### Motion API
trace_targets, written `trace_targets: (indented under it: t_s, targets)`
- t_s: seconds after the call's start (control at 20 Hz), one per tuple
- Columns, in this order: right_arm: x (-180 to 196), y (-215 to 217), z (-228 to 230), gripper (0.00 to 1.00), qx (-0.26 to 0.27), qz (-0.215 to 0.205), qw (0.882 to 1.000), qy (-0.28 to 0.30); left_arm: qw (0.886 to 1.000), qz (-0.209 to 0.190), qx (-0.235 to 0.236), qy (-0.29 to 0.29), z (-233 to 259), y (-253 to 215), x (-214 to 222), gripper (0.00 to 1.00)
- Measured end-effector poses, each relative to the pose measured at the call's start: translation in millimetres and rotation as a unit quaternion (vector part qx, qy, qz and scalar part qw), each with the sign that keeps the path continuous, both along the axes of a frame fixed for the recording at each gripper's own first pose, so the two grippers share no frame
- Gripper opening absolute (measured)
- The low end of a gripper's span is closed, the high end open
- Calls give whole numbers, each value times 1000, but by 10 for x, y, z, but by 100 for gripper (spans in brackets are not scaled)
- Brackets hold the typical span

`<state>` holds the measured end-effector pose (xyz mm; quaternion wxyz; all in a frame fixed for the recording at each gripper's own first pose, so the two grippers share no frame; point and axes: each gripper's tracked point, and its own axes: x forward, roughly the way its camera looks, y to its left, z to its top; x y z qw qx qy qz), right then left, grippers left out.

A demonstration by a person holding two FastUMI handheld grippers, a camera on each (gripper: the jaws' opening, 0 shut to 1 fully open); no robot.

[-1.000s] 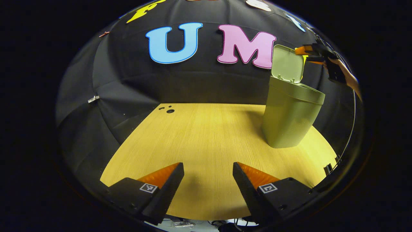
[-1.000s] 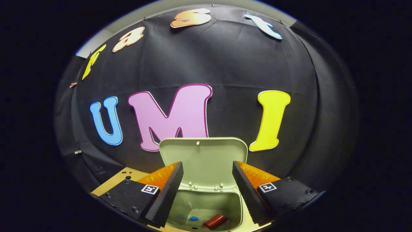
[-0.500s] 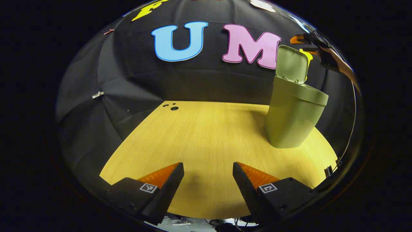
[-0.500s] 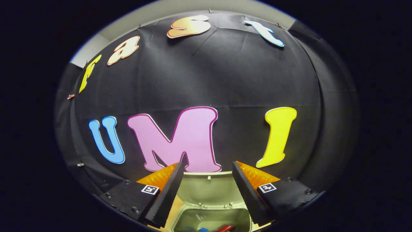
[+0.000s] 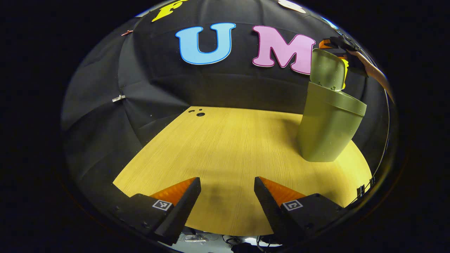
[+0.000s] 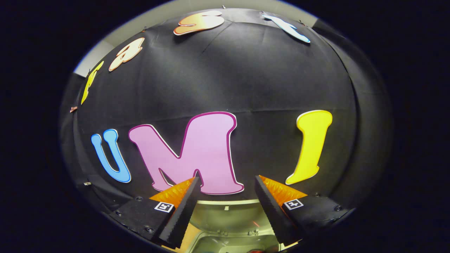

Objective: Press the lid of the desktop garbage bin to open it, pick up the crumpled paper on the desktop and throw it into the bin, then pick up the pop can on the desktop and drop it into the bin, and finally close the garbage bin lid.

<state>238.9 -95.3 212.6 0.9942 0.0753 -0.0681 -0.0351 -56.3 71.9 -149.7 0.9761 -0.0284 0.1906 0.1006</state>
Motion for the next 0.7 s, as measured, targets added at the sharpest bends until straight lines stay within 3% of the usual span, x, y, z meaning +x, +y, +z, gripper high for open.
trace_targets:
  t_s: [0.15, 0.3, 0.7]
  targets:
    - [-12, 15, -35, 97, -48, 3, 999, -6, 1000, 15, 0, 5, 13, -139, -14, 98]
    - [-84, 44, -54, 97, -51, 9, 999, -3, 1000, 6, 2, -1, 86, -349, 46, 98]
    - [-556, 136, -309, 97, -41, 2, 999, 24, 993, -98, 53, -34, 407, -615, 415, 97]
